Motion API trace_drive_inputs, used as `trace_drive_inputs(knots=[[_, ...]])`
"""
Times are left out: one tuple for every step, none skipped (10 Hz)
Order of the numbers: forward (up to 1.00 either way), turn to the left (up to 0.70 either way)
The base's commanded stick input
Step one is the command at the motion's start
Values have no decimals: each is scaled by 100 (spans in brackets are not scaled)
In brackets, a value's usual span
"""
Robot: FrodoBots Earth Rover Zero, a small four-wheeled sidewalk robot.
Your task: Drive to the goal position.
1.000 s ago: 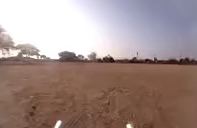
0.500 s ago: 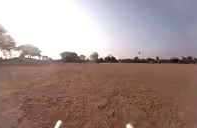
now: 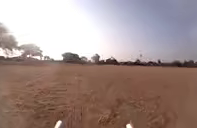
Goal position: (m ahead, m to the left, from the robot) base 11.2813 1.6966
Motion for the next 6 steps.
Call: trace_drive_inputs(knots=[[70,-35],[70,-35],[70,-16],[70,0],[70,0],[70,0]])
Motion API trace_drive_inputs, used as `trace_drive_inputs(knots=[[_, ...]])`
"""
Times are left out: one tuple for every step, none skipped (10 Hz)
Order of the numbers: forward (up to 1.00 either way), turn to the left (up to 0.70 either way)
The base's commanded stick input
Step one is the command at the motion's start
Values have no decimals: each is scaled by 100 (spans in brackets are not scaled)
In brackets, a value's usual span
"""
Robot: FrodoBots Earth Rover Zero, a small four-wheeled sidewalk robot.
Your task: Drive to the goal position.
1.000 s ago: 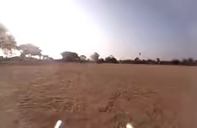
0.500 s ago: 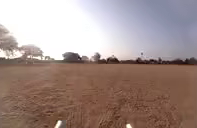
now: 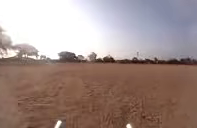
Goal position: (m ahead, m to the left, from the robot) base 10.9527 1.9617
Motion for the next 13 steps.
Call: trace_drive_inputs(knots=[[70,0],[70,0],[70,0],[70,0],[70,0],[70,0],[70,0],[70,0],[70,0],[70,0],[70,0],[70,0],[70,0]])
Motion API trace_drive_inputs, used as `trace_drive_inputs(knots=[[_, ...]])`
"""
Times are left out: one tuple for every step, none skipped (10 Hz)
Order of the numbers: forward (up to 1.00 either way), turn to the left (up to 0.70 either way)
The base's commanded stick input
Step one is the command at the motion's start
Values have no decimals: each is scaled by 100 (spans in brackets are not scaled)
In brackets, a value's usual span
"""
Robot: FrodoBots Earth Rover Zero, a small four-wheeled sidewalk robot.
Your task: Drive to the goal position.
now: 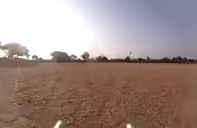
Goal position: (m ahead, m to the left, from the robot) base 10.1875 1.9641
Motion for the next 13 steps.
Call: trace_drive_inputs(knots=[[70,0],[70,0],[70,0],[70,0],[70,0],[70,0],[70,0],[70,0],[70,0],[70,0],[70,0],[70,0],[70,0]])
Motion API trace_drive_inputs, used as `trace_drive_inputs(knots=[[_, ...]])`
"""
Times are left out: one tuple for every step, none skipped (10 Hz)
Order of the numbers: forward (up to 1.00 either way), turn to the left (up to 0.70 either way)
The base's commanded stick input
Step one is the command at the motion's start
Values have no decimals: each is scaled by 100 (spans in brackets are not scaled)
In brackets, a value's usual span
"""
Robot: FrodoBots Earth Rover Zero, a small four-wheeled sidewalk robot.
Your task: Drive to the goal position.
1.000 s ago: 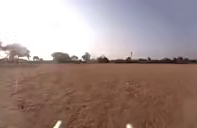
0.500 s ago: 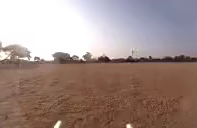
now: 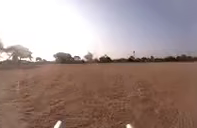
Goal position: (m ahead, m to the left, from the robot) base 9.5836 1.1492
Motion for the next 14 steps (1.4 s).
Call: trace_drive_inputs(knots=[[70,0],[70,0],[70,0],[70,0],[70,0],[70,0],[70,0],[70,0],[70,0],[70,0],[70,0],[70,0],[70,0],[70,0]])
